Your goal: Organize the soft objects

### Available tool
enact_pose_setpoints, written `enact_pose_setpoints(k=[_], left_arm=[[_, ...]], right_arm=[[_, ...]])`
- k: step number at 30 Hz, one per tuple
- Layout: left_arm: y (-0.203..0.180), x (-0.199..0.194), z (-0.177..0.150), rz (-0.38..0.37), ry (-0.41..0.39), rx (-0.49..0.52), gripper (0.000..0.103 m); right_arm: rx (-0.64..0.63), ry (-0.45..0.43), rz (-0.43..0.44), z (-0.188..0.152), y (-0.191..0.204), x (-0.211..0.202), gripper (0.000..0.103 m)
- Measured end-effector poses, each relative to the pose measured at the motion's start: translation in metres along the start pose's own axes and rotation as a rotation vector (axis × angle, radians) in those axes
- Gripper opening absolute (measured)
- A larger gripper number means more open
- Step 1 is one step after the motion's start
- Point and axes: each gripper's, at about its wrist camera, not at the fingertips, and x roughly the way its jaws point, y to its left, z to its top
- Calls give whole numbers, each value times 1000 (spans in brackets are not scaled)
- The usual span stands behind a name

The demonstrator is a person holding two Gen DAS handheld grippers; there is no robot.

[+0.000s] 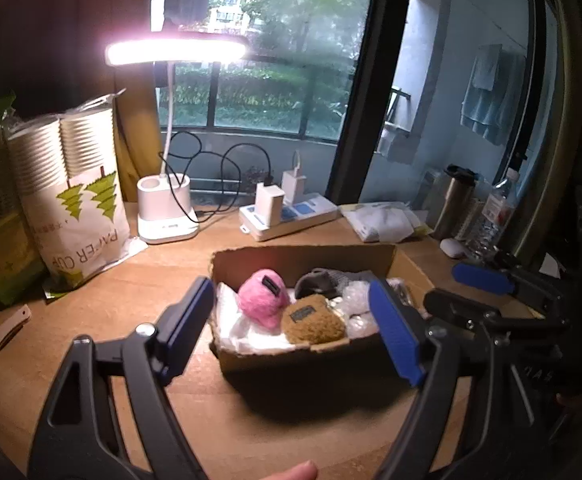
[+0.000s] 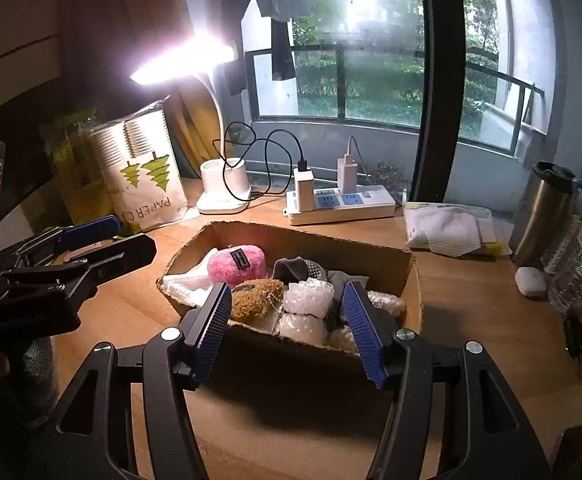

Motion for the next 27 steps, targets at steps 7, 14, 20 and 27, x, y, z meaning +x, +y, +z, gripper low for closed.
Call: enact_pose_setpoints(k=[7, 14, 20, 27], left_arm=[[-12, -17, -4, -11, -15, 18, 81], [-23, -32, -11, -24, -18, 36, 81], [-30, -46, -14, -32, -34, 48, 81], [-37, -66, -11, -40, -66, 69, 81]], right_arm=[[3, -17, -13, -9, 2, -21, 62], [9, -34, -26, -19, 2, -39, 62], [11, -53, -37, -24, 4, -55, 62], [5, -92, -51, -24, 8, -79, 62]])
